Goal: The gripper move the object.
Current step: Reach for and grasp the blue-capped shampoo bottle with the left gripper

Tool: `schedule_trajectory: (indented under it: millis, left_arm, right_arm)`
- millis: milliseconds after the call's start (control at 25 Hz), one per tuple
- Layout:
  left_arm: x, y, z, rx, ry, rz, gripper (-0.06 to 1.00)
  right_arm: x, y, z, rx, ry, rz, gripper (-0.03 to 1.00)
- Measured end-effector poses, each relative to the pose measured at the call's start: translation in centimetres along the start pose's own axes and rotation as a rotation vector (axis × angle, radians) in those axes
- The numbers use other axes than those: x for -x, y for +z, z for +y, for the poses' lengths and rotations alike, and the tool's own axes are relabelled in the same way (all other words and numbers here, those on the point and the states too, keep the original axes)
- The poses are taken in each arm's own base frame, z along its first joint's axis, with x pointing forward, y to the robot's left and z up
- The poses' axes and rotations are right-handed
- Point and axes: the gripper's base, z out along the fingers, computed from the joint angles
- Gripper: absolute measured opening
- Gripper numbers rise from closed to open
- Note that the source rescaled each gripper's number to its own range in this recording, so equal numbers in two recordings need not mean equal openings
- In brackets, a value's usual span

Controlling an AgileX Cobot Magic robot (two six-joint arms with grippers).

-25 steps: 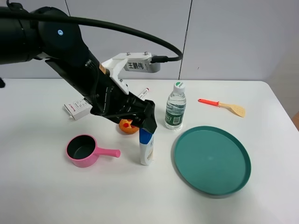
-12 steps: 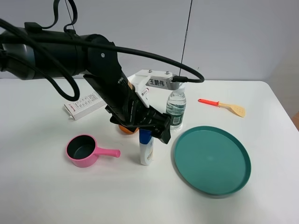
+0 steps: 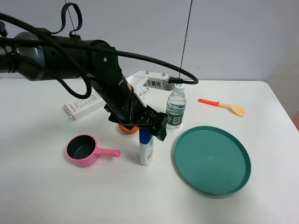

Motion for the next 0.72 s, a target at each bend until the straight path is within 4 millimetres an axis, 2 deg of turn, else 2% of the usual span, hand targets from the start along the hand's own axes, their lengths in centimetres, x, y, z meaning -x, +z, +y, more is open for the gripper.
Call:
schedule_trajectory:
  millis: [80, 320, 600, 720]
  left_arm:
    - [0.0, 0.4, 0.1, 0.002, -0.002, 0.011, 0.87]
    - [-0.2, 1.5, 0.4, 0.009, 0.019, 0.039, 0.71]
    - [-0.1, 1.8, 0.5, 0.013, 0.025, 0.028, 0.67]
    - [0.0, 2.1, 0.6, 0.015, 0.024, 0.024, 0.56]
  right_arm:
    - [0.0, 0.0, 0.0, 0.0, 0.0, 0.0, 1.0]
    - [0.0, 0.0, 0.0, -0.003, -0.001, 0.0, 1.0]
    - [0.0, 0.0, 0.0, -0.004, -0.002, 0.0, 1.0]
    - [0.0, 0.0, 0.0, -0.005, -0.003, 0.0, 1.0]
